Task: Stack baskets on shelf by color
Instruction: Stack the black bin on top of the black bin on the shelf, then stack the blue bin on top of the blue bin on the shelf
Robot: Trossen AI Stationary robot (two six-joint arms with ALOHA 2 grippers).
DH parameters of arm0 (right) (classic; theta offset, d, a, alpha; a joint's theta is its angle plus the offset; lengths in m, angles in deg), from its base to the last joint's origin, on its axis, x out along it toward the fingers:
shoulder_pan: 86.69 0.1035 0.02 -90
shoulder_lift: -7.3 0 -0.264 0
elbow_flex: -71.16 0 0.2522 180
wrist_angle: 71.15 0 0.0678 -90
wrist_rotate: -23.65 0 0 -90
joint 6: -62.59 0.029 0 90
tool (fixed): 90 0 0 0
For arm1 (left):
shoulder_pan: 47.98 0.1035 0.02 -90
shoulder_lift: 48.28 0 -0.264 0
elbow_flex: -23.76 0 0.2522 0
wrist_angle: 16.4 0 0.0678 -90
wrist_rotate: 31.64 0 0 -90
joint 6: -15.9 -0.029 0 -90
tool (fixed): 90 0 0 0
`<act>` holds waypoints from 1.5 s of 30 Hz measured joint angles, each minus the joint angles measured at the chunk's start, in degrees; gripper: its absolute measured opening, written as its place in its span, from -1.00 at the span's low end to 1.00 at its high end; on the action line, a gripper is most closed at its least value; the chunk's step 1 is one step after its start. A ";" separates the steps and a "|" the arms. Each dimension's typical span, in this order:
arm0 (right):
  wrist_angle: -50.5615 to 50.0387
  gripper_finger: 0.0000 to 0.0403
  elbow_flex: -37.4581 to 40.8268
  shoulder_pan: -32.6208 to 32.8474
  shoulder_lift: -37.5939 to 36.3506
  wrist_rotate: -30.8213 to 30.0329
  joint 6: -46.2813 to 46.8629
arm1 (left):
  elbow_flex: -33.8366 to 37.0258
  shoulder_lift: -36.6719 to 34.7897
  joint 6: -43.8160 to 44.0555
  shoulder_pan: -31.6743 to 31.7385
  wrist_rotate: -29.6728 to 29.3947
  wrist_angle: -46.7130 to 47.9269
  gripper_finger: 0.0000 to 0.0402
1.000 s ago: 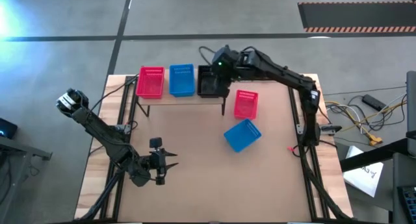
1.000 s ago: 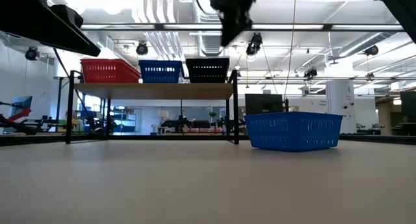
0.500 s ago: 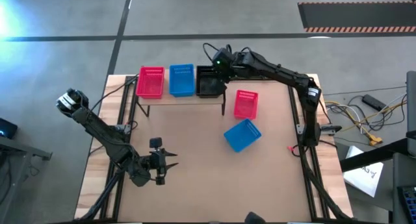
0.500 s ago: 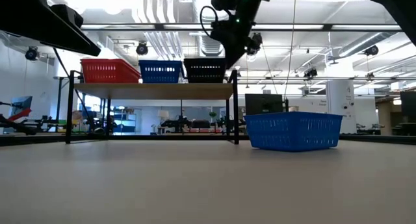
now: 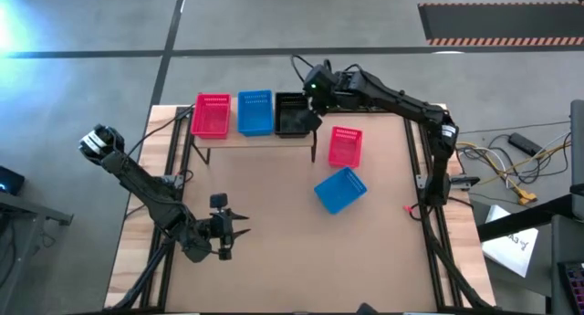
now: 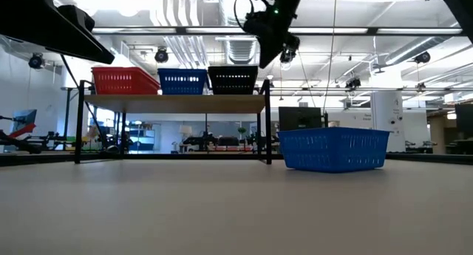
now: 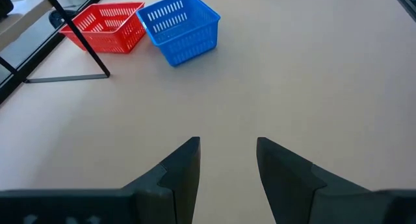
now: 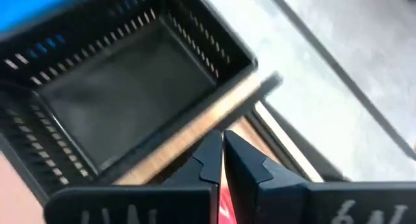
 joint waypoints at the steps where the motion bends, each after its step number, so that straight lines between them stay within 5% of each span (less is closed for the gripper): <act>1: -0.42 -0.96 0.60 -0.02 -0.06 0.02 0.32 | 0.01 0.00 0.00 0.00 -0.02 -0.01 -0.32; 10: 6.88 -0.96 6.98 -0.02 0.17 0.28 -0.12 | 0.04 0.00 0.02 0.00 -0.01 -0.08 -0.32; 21: 8.90 -0.96 5.85 0.73 -2.77 -1.28 -3.33 | 0.04 0.00 0.15 0.02 0.00 -0.09 -0.32; 25: 4.05 -0.96 8.66 5.11 -7.54 -8.61 -5.17 | 0.04 0.00 0.16 0.01 0.02 -0.10 -0.32; 30: 3.64 -0.96 21.95 15.79 -17.00 -11.80 -2.98 | 0.04 0.00 0.15 0.00 0.00 -0.35 -0.32; 36: 9.70 -0.96 43.84 34.39 -28.26 -15.24 12.56 | 0.11 0.45 -1.72 0.08 -0.13 -4.50 -0.32; 41: 10.20 -0.96 57.23 48.97 -33.67 -19.96 36.86 | 0.13 3.45 -12.13 1.41 0.43 -16.64 -0.32; 45: 3.78 -0.96 64.00 54.39 -36.80 -23.46 58.39 | -0.71 7.71 -23.48 7.35 10.95 -29.04 -0.32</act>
